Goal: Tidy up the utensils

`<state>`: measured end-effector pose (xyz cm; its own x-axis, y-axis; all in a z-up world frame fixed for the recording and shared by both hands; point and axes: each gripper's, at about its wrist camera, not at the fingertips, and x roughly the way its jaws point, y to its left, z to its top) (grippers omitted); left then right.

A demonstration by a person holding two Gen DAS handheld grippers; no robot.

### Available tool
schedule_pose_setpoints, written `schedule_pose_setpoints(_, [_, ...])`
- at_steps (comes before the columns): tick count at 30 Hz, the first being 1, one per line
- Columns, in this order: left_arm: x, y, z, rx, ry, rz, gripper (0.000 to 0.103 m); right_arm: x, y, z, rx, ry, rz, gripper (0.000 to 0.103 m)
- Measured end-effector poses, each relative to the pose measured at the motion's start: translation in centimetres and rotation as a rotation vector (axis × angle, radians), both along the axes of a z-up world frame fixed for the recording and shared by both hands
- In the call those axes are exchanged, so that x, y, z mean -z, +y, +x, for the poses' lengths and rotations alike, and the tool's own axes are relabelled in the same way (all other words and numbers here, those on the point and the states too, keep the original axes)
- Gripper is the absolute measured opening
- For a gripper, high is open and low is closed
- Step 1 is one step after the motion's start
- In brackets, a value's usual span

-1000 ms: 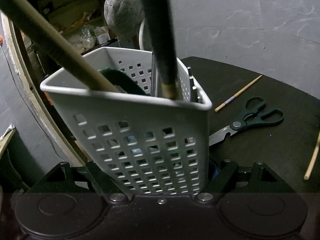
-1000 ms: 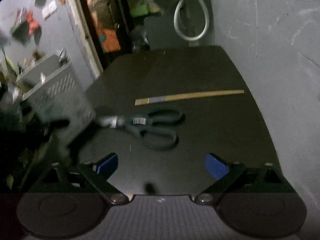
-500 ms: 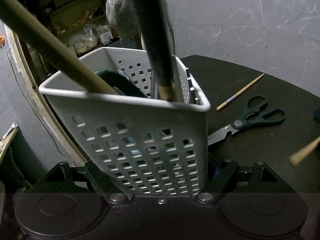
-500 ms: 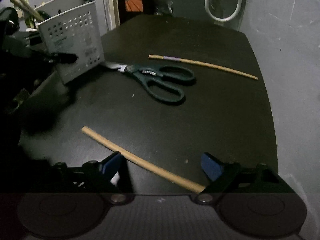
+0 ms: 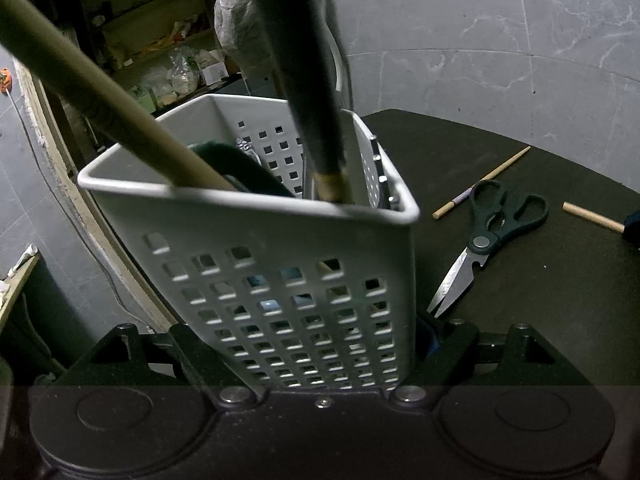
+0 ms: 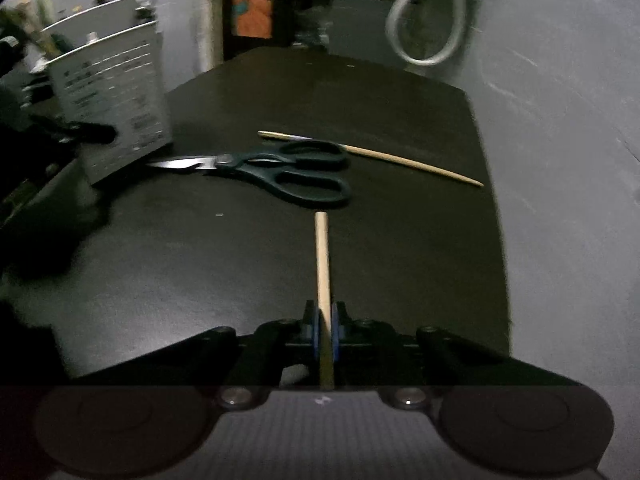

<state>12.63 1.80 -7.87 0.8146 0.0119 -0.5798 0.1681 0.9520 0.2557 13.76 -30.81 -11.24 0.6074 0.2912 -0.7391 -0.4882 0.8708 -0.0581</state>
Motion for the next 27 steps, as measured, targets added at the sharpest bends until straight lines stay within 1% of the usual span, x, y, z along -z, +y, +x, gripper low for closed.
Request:
schedule_pose_setpoints(2, [0.0,0.0,0.0,0.001,0.0,0.001,0.086,0.1,-0.6,0.6,0.071,-0.004,0.023,0.007])
schedule_pose_setpoints(4, [0.0,0.0,0.0,0.001,0.0,0.001,0.086,0.2,-0.6,1.7,0.126,-0.022,0.019,0.007])
schedule_pose_setpoints(7, [0.0,0.0,0.0,0.001,0.0,0.0,0.086,0.3,-0.3,3.9,0.182,-0.036,0.017,0.008])
schedule_pose_setpoints(8, [0.0,0.0,0.0,0.0,0.0,0.0,0.086,0.3,-0.1,4.6,0.19,-0.04,0.011,0.01])
schedule_pose_setpoints(10, [0.0,0.0,0.0,0.0,-0.001,0.0,0.086,0.1,0.7,5.7,0.191,-0.052,0.002,0.033])
schedule_pose_setpoints(11, [0.0,0.0,0.0,-0.002,-0.002,-0.001,0.086,-0.3,1.2,6.0,0.19,-0.075,0.007,0.055])
schedule_pose_setpoints(12, [0.0,0.0,0.0,-0.003,-0.003,-0.002,0.086,-0.8,1.7,6.0,0.186,-0.102,0.015,0.06])
schedule_pose_setpoints(13, [0.1,0.0,0.0,-0.005,-0.004,-0.005,0.085,-1.3,2.4,5.9,0.178,-0.122,0.021,0.06])
schedule_pose_setpoints(15, [0.2,0.1,-0.1,-0.009,-0.008,-0.01,0.085,-2.4,4.1,5.8,0.126,-0.145,0.058,0.06])
schedule_pose_setpoints(17, [0.2,0.1,-0.2,-0.009,-0.009,-0.009,0.085,-3.0,6.2,5.8,0.076,-0.149,0.089,0.06])
schedule_pose_setpoints(19, [0.3,0.2,-0.2,-0.009,-0.008,-0.009,0.085,-3.0,9.0,6.1,0.036,-0.157,0.09,0.06])
schedule_pose_setpoints(20, [0.3,0.2,-0.2,-0.01,-0.009,-0.008,0.085,-2.8,10.6,6.3,0.022,-0.164,0.073,0.061])
schedule_pose_setpoints(21, [0.3,0.1,-0.2,-0.012,-0.009,-0.008,0.085,-2.7,11.8,6.5,0.015,-0.167,0.053,0.065])
schedule_pose_setpoints(22, [0.3,0.1,-0.3,-0.014,-0.008,-0.009,0.085,-2.5,13.2,6.7,0.001,-0.169,0.026,0.067])
schedule_pose_setpoints(23, [0.3,0.2,-0.3,-0.015,-0.009,-0.011,0.085,-2.0,14.5,6.9,-0.026,-0.168,0.001,0.068])
schedule_pose_setpoints(26, [0.3,0.2,-0.4,-0.017,-0.011,-0.015,0.085,-0.4,16.5,6.6,-0.104,-0.141,-0.061,0.068])
schedule_pose_setpoints(27, [0.4,0.2,-0.5,-0.018,-0.013,-0.018,0.085,-0.2,16.6,6.2,-0.112,-0.147,-0.071,0.069])
